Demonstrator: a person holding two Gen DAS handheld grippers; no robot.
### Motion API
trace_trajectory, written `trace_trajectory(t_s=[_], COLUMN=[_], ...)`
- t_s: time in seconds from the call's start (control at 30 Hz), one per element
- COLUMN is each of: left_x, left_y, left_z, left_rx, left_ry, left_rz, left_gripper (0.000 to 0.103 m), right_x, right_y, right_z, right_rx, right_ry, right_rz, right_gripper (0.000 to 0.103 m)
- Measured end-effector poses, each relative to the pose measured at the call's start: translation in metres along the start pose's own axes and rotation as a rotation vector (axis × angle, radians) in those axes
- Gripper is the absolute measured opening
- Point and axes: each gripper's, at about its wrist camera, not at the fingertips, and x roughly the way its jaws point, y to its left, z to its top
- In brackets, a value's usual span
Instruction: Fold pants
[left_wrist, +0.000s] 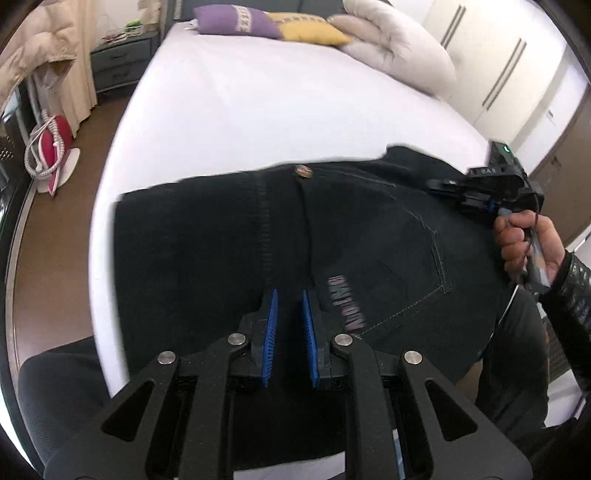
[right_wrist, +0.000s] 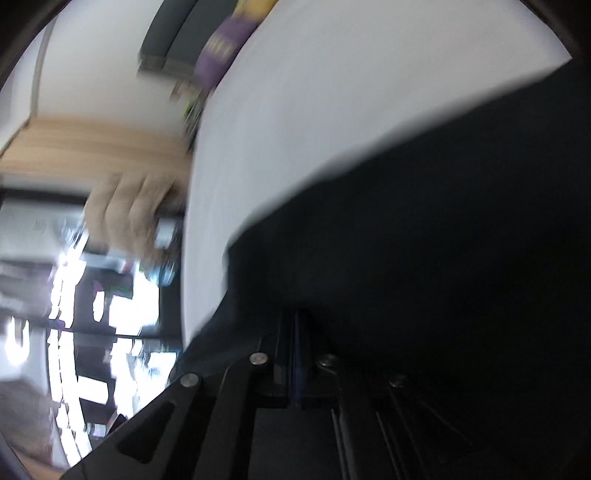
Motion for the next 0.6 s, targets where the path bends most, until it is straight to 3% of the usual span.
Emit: trace_trajectory(t_s=[0.1,0.17,0.2,0.27,0.33,0.43,0.5,0.53,0.6], left_x=[-0.004,-0.009,-0.017,-0.027,-0.033,-0.018,0.000,0.006,0.008], left_y=[0.012,0.014,0.012,0.006,-0.007,-0.029,-0.033,-0.029,-0.016], left_z=[-0.001,-0.001,0.003,0.008,0.015,0.021,0.015,0.009,-0.005], left_rx=[-0.025,-0.045,-0.042,-0.044,-0.041,0.012,0.021,0.023,-0.002], left_ry=[-0.008,-0.018,-0.037,-0.072,-0.112,-0.076,-0.029,-0.005,-0.007], left_rz=[-0.002,0.004,0.027,-0.003,-0.062,-0.045,-0.026,-0.008,-0.033], left_gripper=[0.014,0.014,0.014,0.014,0.014,0.014,0.014,0.014,0.014], right_x=[-0.057,-0.082,-0.095,-0.098,-0.072,-0.011,0.029,0.033,0.030], right_y=[-0.020,-0.022,-0.012,0.013,0.047,0.074,0.074,0.072,0.054], right_z=[0.025,0.026,0.017,-0.009,-0.044,-0.097,-0.121,-0.123,-0.113], right_rx=[0.024,0.053,0.032,-0.013,-0.071,-0.092,-0.093,-0.111,-0.084], right_ry=[-0.167,-0.202,-0.210,-0.189,-0.096,0.099,0.214,0.203,0.196], right_rz=[-0.224,-0.276,-0.257,-0.151,-0.010,0.169,0.152,0.142,0.145], right_gripper=[0.000,0.012,0.022,0.031,0.040,0.041,0.035,0.018,0.000])
